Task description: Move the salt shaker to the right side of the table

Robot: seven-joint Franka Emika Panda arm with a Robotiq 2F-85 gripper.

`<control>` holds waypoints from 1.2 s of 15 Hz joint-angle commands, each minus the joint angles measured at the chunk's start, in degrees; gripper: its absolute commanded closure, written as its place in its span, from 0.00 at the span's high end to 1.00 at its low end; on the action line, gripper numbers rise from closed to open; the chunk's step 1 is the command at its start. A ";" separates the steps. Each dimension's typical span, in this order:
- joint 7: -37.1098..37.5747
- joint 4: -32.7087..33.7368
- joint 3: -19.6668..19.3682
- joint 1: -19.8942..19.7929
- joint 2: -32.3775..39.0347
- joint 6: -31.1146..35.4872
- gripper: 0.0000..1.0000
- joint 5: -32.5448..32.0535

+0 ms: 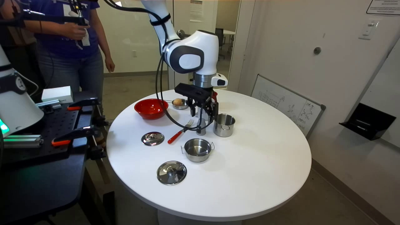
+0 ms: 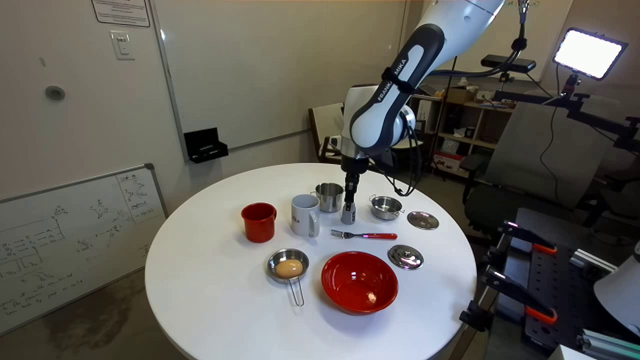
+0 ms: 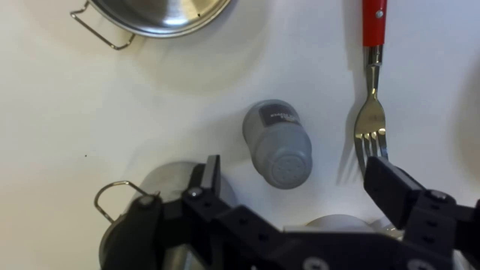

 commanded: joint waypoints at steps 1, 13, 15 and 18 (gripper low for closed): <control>2.04 2.65 -1.09 1.11 1.79 -2.29 0.67 -1.02; 4.39 1.59 -1.41 0.67 0.88 -2.01 0.16 -0.20; 5.44 0.29 -2.00 0.64 -0.90 -1.53 0.16 -0.21; 6.90 -2.30 -2.93 0.33 -4.72 -0.59 0.16 -0.11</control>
